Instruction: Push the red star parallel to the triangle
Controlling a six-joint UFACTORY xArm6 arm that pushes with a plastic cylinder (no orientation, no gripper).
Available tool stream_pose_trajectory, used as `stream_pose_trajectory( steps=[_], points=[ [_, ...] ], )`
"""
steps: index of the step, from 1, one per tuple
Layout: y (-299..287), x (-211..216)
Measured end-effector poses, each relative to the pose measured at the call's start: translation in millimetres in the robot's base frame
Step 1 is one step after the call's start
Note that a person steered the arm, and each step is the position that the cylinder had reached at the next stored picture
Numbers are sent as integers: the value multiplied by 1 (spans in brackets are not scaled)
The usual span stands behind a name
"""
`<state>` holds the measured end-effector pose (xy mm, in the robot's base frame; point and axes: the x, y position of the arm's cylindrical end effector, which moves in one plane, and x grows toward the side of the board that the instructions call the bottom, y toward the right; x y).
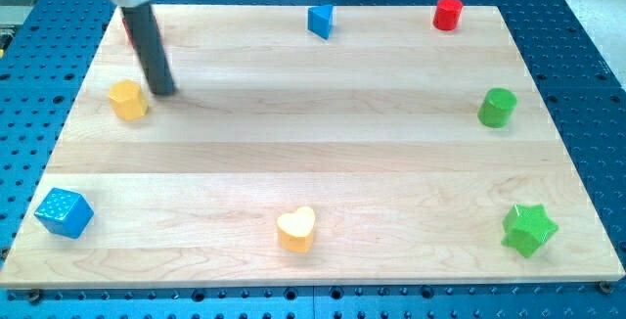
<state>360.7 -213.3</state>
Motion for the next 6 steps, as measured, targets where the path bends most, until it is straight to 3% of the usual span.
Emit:
stream_pose_trajectory(
  steps=[2,3,5,6],
  points=[
    [-85,-86],
    [-80,-97],
    [17,-77],
    [-25,-70]
  ],
)
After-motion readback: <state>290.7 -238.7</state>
